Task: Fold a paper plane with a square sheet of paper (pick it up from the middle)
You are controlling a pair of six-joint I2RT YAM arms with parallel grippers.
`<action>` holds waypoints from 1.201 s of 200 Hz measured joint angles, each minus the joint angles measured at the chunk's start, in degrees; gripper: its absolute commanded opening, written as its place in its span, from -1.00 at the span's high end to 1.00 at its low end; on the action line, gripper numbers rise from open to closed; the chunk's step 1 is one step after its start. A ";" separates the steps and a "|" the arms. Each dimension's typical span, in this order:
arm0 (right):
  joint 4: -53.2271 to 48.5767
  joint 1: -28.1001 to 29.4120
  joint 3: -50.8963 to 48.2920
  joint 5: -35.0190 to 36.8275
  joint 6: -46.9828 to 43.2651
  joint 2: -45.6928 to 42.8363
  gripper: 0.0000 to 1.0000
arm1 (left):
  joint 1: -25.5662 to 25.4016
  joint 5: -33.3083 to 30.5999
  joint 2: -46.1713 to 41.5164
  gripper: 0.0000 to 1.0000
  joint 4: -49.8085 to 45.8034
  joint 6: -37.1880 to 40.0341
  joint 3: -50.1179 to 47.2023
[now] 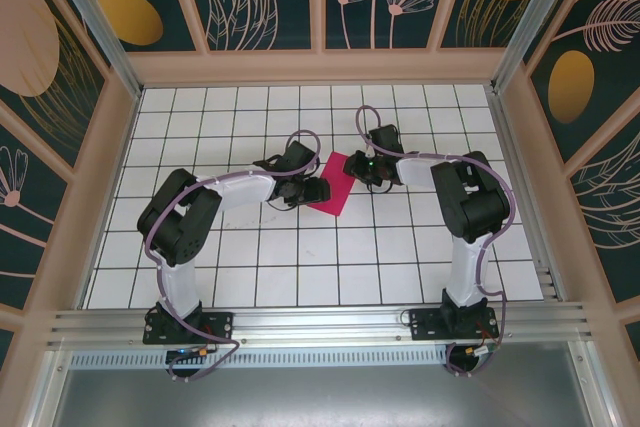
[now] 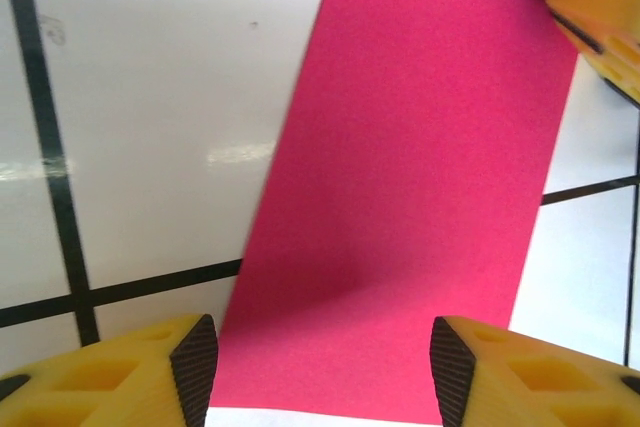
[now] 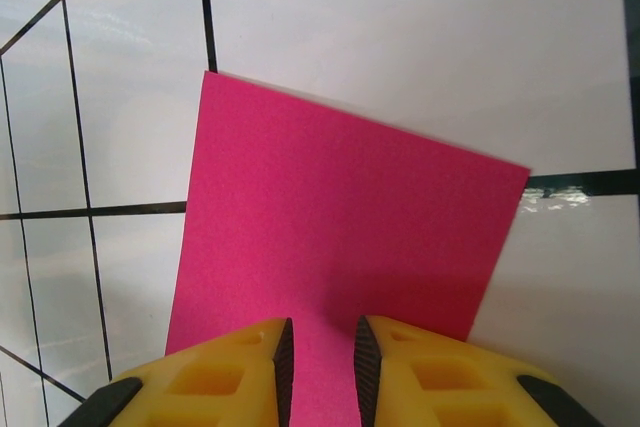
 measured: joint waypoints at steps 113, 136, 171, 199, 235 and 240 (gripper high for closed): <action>-14.67 14.14 5.38 17.86 -15.39 -3.82 -0.46 | 13.40 -4.63 -18.43 -0.67 6.14 -5.29 -17.35; -16.33 17.40 4.42 19.69 -17.62 -5.16 -0.58 | 14.62 -5.35 -20.24 -0.86 6.71 -5.99 -19.34; -18.88 20.41 4.42 22.36 -20.02 -5.27 -0.73 | 15.61 -6.43 -21.57 -0.97 8.50 -6.56 -21.24; -20.79 21.68 4.42 24.28 -21.57 -5.27 -0.82 | 15.69 -6.58 -21.77 -0.97 9.40 -6.58 -21.53; -21.94 22.10 4.44 25.24 -22.49 -4.72 -0.81 | 15.69 -6.56 -21.77 -0.97 9.73 -6.56 -21.53; -22.01 22.10 4.44 25.31 -22.64 -4.48 -0.81 | 15.69 -6.56 -21.77 -0.97 9.73 -6.58 -21.53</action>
